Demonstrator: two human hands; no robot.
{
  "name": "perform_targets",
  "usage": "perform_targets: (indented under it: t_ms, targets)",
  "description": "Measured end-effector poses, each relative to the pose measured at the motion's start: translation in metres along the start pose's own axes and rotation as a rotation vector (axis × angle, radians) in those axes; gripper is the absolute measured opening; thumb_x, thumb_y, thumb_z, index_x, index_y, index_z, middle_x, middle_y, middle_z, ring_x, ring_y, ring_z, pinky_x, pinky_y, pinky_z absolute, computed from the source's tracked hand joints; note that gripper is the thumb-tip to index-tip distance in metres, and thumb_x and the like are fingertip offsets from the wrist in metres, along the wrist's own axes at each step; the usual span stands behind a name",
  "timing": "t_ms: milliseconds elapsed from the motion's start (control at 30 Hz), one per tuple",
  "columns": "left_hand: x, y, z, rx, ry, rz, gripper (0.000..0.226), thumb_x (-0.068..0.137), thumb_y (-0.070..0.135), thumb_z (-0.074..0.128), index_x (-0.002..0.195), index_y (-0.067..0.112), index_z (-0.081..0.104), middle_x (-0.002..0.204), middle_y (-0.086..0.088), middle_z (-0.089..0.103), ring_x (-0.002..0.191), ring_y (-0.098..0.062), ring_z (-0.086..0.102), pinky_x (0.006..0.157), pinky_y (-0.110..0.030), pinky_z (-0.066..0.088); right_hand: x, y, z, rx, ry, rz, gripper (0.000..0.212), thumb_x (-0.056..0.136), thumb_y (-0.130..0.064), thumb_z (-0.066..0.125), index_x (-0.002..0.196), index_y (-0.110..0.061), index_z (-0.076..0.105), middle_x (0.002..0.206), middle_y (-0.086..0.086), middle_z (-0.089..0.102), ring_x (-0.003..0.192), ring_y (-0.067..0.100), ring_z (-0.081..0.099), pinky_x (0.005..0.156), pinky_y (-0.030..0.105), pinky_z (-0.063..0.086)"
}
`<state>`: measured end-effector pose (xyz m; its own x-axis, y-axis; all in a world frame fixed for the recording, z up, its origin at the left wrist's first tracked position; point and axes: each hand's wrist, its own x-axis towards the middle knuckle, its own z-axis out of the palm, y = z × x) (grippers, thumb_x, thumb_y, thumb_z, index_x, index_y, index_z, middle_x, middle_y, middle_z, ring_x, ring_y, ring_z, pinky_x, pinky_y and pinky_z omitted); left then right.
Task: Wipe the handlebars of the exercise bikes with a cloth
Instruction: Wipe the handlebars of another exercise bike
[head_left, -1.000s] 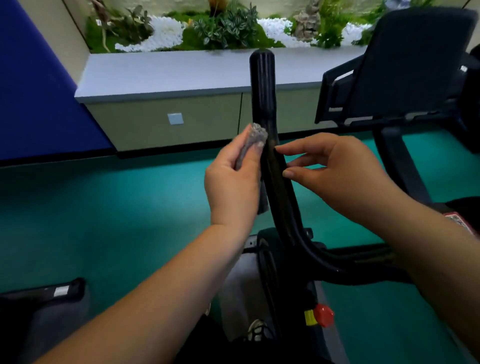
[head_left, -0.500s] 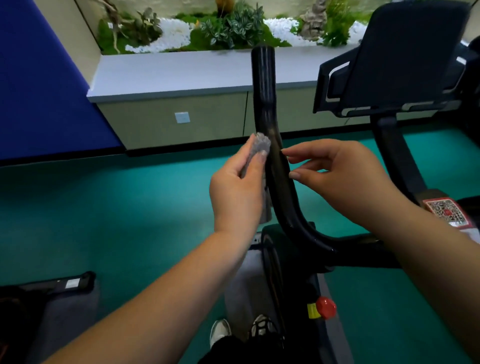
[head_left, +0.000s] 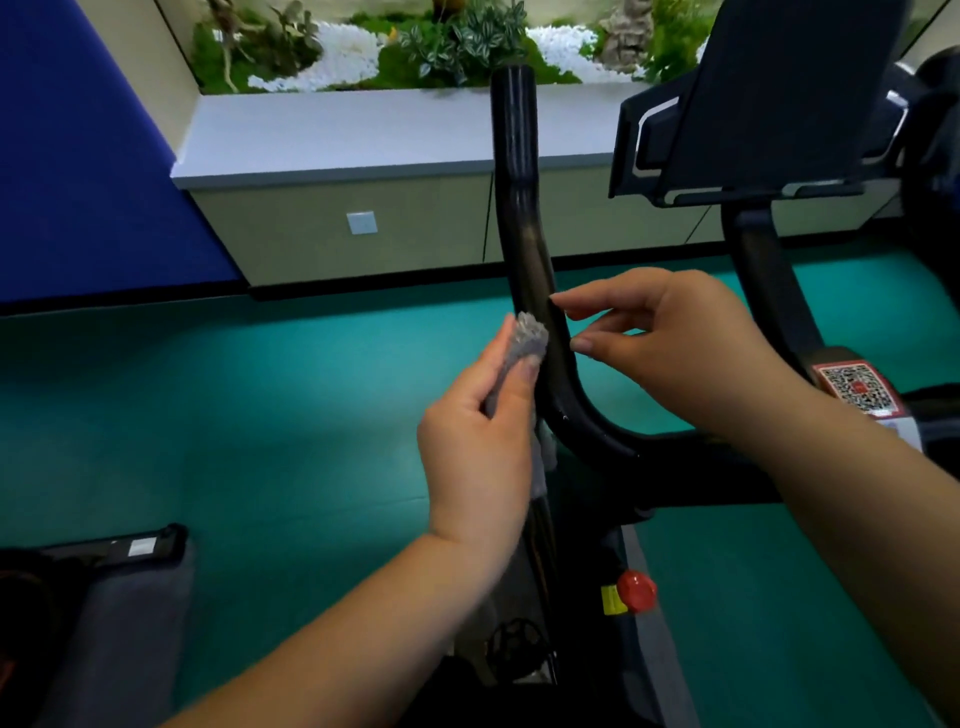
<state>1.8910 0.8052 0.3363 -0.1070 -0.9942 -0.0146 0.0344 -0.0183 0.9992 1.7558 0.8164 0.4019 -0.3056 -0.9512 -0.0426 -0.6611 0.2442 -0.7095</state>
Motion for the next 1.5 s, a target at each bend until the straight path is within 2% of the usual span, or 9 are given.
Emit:
perform_targets:
  t_ms: [167, 300, 400, 567, 700, 867, 1033, 1333, 1500]
  targets:
    - [-0.017, -0.002, 0.000, 0.061, 0.031, 0.050, 0.033, 0.089, 0.009, 0.063, 0.119, 0.020, 0.065, 0.109, 0.024, 0.063, 0.102, 0.015, 0.057, 0.090, -0.005, 0.041, -0.009, 0.008, -0.010, -0.044, -0.036, -0.062, 0.029, 0.082, -0.016, 0.072, 0.097, -0.040, 0.070, 0.089, -0.019, 0.069, 0.080, -0.005, 0.065, 0.082, 0.022, 0.053]
    - [0.026, 0.003, 0.006, 0.093, 0.056, 0.078, 0.030, 0.089, 0.011, 0.063, 0.117, 0.020, 0.068, 0.101, 0.022, 0.066, 0.088, 0.015, 0.060, 0.081, -0.006, 0.044, -0.023, 0.018, -0.026, -0.044, -0.004, -0.100, 0.028, 0.083, -0.014, 0.071, 0.092, -0.041, 0.069, 0.086, -0.025, 0.066, 0.080, -0.007, 0.063, 0.079, 0.012, 0.051]
    - [-0.005, -0.002, 0.006, 0.138, 0.071, 0.133, 0.032, 0.089, 0.011, 0.063, 0.120, 0.019, 0.065, 0.110, 0.020, 0.064, 0.101, 0.013, 0.059, 0.088, -0.007, 0.042, -0.032, 0.028, -0.034, -0.071, -0.023, -0.131, 0.024, 0.084, -0.014, 0.070, 0.093, -0.036, 0.071, 0.087, -0.025, 0.067, 0.074, -0.011, 0.060, 0.070, 0.002, 0.044]
    - [-0.033, -0.014, 0.001, 0.262, 0.095, 0.220, 0.037, 0.086, 0.017, 0.065, 0.121, 0.028, 0.062, 0.109, 0.018, 0.066, 0.101, 0.004, 0.063, 0.093, -0.020, 0.047, -0.041, 0.043, -0.047, -0.152, -0.029, -0.185, 0.027, 0.084, -0.019, 0.070, 0.087, -0.046, 0.068, 0.091, -0.024, 0.068, 0.082, -0.003, 0.062, 0.077, 0.014, 0.049]
    - [0.006, 0.000, 0.007, 0.258, 0.107, 0.199, 0.031, 0.088, 0.016, 0.064, 0.118, 0.023, 0.067, 0.110, 0.017, 0.068, 0.102, 0.007, 0.062, 0.097, -0.023, 0.048, -0.045, 0.057, -0.062, -0.166, 0.043, -0.197, 0.027, 0.084, -0.021, 0.070, 0.085, -0.047, 0.066, 0.084, -0.026, 0.066, 0.074, -0.011, 0.057, 0.067, 0.001, 0.038]
    - [-0.042, -0.008, 0.003, 0.478, 0.078, 0.433, 0.038, 0.088, 0.021, 0.062, 0.125, 0.021, 0.057, 0.121, 0.007, 0.065, 0.104, -0.005, 0.061, 0.096, -0.018, 0.045, -0.052, 0.072, -0.072, -0.284, 0.093, -0.223, 0.021, 0.081, -0.025, 0.072, 0.094, -0.041, 0.069, 0.096, -0.016, 0.065, 0.088, 0.007, 0.061, 0.083, 0.026, 0.044]
    - [-0.019, -0.001, 0.001, 0.663, 0.013, 0.621, 0.033, 0.088, 0.022, 0.062, 0.121, 0.016, 0.064, 0.117, 0.006, 0.065, 0.096, -0.003, 0.055, 0.092, -0.022, 0.045, -0.056, 0.091, -0.078, -0.430, 0.067, -0.205, 0.022, 0.080, -0.023, 0.070, 0.102, -0.026, 0.073, 0.112, -0.010, 0.065, 0.114, 0.014, 0.050, 0.096, 0.021, 0.029]
    - [-0.048, -0.005, 0.006, 0.744, -0.079, 0.795, 0.029, 0.090, 0.019, 0.058, 0.117, 0.014, 0.066, 0.117, 0.005, 0.064, 0.094, -0.001, 0.037, 0.083, -0.026, 0.045, -0.058, 0.104, -0.068, -0.418, 0.185, -0.234, 0.019, 0.084, -0.015, 0.064, 0.100, -0.018, 0.074, 0.111, -0.004, 0.068, 0.111, 0.019, 0.053, 0.098, 0.020, 0.029]
    - [-0.012, 0.004, -0.002, 0.726, 0.020, 0.671, 0.027, 0.089, 0.018, 0.062, 0.116, 0.015, 0.068, 0.110, -0.001, 0.065, 0.101, -0.015, 0.053, 0.090, -0.035, 0.045, -0.059, 0.108, -0.067, -0.400, 0.211, -0.250, 0.019, 0.084, -0.017, 0.063, 0.100, -0.018, 0.074, 0.111, -0.005, 0.068, 0.110, 0.019, 0.053, 0.096, 0.018, 0.029]
